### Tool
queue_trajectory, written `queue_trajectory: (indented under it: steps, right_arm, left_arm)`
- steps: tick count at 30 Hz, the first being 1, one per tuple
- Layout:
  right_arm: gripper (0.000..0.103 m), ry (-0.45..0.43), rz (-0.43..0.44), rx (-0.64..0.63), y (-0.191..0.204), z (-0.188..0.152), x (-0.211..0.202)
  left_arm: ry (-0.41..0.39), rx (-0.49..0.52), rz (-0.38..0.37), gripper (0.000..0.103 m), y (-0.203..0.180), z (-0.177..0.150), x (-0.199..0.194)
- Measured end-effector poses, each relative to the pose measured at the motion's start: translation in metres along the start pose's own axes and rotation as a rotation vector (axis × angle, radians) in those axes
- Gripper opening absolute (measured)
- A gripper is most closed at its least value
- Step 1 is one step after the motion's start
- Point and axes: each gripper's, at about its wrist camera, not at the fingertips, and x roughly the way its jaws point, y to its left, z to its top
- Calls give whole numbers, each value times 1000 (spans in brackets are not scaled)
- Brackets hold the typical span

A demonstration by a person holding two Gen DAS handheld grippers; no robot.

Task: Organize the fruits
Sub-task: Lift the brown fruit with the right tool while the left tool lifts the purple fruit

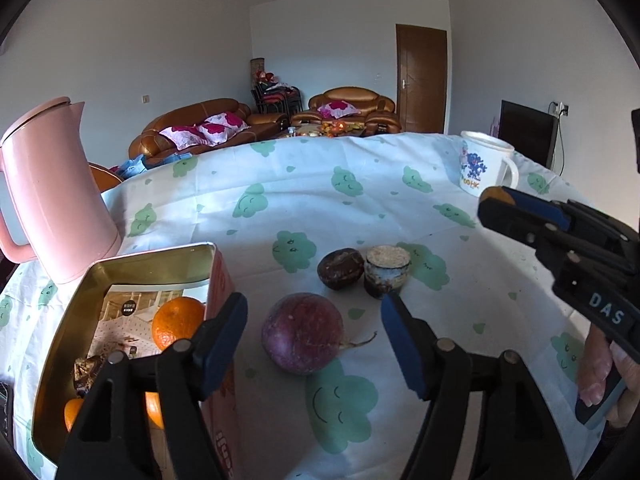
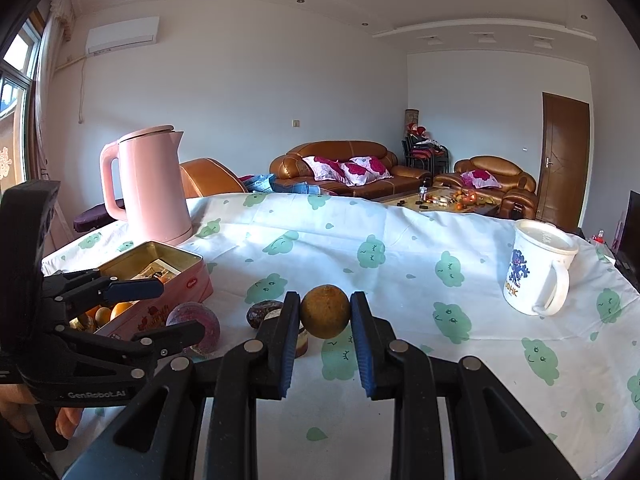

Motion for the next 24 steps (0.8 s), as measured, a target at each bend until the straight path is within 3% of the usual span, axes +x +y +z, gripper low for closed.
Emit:
queue_trajectory:
  steps: [5, 11, 15, 18, 24]
  right_arm:
    - [27, -3, 0, 1, 0, -1, 0]
    - [27, -7, -1, 2, 0, -1, -1]
    - [27, -7, -1, 3, 0, -2, -2]
    - [27, -10, 0, 3, 0, -2, -2]
    - [27, -11, 0, 4, 0, -2, -2]
  left_arm:
    - [77, 21, 14, 72, -4, -1, 14]
    - [174, 15, -27, 73, -3, 1, 38]
    - [188, 49, 13, 71, -10, 2, 43]
    - [174, 20, 26, 55, -3, 2, 40]
    - [141, 38, 7, 54, -7, 1, 31]
